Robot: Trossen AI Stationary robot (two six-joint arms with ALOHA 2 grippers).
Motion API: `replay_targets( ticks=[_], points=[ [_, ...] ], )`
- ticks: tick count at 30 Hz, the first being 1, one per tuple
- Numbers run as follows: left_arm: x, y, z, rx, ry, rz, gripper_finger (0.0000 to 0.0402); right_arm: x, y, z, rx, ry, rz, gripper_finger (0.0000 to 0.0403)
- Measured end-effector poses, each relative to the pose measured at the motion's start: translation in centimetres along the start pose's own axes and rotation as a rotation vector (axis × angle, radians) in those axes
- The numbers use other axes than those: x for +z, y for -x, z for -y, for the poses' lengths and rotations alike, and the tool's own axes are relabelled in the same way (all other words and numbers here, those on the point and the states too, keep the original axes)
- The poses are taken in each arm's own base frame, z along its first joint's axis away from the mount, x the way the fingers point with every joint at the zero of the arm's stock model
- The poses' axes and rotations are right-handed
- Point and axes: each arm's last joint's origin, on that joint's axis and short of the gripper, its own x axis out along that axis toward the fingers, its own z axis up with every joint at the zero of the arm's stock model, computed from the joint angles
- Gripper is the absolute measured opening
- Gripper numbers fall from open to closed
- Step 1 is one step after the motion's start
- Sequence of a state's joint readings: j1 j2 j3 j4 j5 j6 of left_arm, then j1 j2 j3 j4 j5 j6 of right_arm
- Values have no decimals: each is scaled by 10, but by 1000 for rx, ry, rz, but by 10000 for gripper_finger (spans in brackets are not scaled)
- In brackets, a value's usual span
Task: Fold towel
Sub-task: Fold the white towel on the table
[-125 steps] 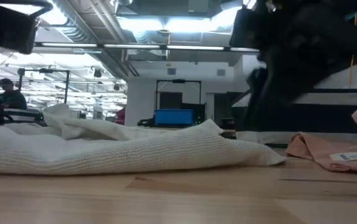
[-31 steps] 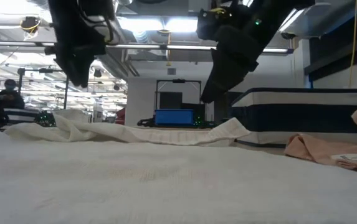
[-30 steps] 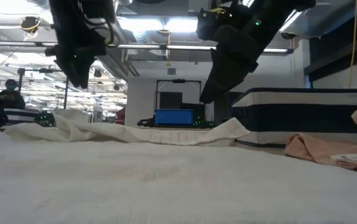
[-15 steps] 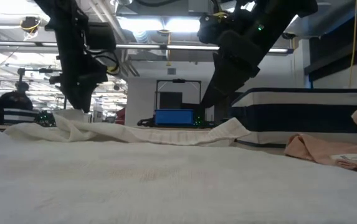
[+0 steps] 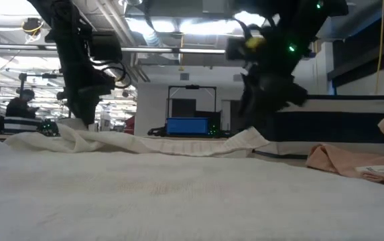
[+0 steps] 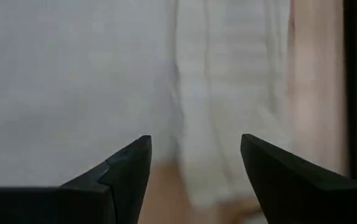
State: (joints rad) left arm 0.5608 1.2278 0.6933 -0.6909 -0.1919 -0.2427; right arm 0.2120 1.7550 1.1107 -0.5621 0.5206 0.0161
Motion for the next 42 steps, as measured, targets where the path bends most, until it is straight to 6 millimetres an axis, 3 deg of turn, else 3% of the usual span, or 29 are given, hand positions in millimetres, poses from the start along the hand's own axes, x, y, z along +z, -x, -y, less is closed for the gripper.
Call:
replay_targets(
  ticks=[4,12,22,27,32,35,42],
  points=[
    [0,0,1,-2,-24,3,10,-13,-5,6,-11,182,-130,250],
    [3,0,1,-7,-38,32,4,-17,-26,12,15,260,-203,237],
    [5,0,2,-10,-45,50,3,-19,-48,4,-88,290,-248,173],
    [5,0,2,-10,-43,50,6,-17,-49,5,-129,284,-232,146],
    [4,2,2,-11,-61,52,3,-18,-48,4,-110,262,-233,76],
    [5,14,4,-17,-84,87,2,-17,-39,7,-47,227,-233,16],
    [6,81,8,-85,-118,299,1,2,11,33,13,73,-153,6]
  ],
)
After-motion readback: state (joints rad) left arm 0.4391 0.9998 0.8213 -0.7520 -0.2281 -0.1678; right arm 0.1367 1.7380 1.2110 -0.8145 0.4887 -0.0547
